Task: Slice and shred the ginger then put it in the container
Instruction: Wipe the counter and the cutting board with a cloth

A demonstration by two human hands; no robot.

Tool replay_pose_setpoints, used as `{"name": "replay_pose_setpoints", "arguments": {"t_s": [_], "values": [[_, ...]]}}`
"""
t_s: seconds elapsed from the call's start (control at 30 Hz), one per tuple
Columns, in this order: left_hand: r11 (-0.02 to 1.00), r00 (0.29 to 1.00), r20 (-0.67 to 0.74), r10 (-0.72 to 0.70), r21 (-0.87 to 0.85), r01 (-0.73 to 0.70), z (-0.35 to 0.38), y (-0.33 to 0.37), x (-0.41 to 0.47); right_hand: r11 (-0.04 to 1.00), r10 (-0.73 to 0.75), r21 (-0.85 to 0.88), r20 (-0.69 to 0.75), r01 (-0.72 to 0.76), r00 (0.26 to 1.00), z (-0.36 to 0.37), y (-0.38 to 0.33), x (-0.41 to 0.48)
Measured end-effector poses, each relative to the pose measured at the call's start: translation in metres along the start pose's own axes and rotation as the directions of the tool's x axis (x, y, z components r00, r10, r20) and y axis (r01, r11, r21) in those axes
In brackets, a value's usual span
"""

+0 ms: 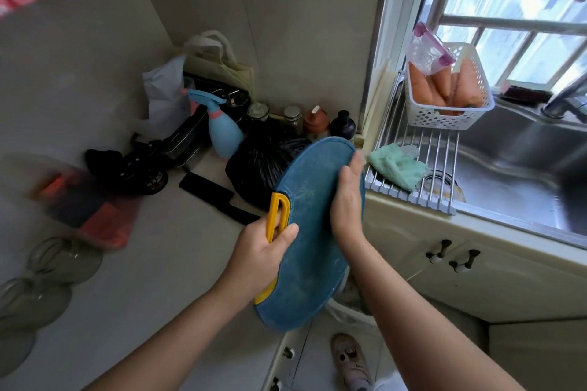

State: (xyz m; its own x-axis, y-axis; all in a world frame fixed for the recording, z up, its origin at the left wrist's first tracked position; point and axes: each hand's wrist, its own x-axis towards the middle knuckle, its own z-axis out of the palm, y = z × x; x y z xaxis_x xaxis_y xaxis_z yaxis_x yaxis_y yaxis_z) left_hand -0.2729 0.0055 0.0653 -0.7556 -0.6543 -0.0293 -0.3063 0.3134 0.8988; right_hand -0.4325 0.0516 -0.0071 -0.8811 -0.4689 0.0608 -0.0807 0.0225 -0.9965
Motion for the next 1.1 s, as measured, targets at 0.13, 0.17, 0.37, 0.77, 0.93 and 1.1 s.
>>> {"name": "replay_pose_setpoints", "arguments": {"t_s": [0.13,0.17,0.37,0.77,0.93,1.1], "values": [[1.0,0.999,-0.043,0.0,-0.013,-0.001,-0.004,0.0,0.0,0.784,0.62,0.037,-0.076,-0.619,0.781,-0.016,0.066,-0.017],[1.0,0.997,-0.071,-0.005,-0.01,0.004,-0.005,0.001,0.001,0.733,0.679,0.017,-0.089,-0.68,0.729,-0.018,0.069,-0.026],[1.0,0.982,-0.189,-0.007,-0.028,0.002,0.001,0.009,0.01,0.996,-0.051,-0.064,0.173,0.063,0.984,-0.003,-0.006,-0.081],[0.989,0.95,-0.307,-0.056,-0.151,0.009,-0.008,0.018,0.021,0.958,0.263,-0.133,0.063,-0.253,0.963,-0.044,0.058,-0.086],[0.993,0.959,-0.282,-0.031,-0.114,-0.002,0.002,0.022,0.016,0.931,-0.248,-0.147,0.415,0.334,0.875,-0.012,-0.01,-0.101],[0.978,0.961,-0.262,-0.093,-0.206,0.038,0.006,0.019,0.011,0.985,0.174,-0.034,0.225,-0.17,0.959,-0.017,0.037,-0.084]]}}
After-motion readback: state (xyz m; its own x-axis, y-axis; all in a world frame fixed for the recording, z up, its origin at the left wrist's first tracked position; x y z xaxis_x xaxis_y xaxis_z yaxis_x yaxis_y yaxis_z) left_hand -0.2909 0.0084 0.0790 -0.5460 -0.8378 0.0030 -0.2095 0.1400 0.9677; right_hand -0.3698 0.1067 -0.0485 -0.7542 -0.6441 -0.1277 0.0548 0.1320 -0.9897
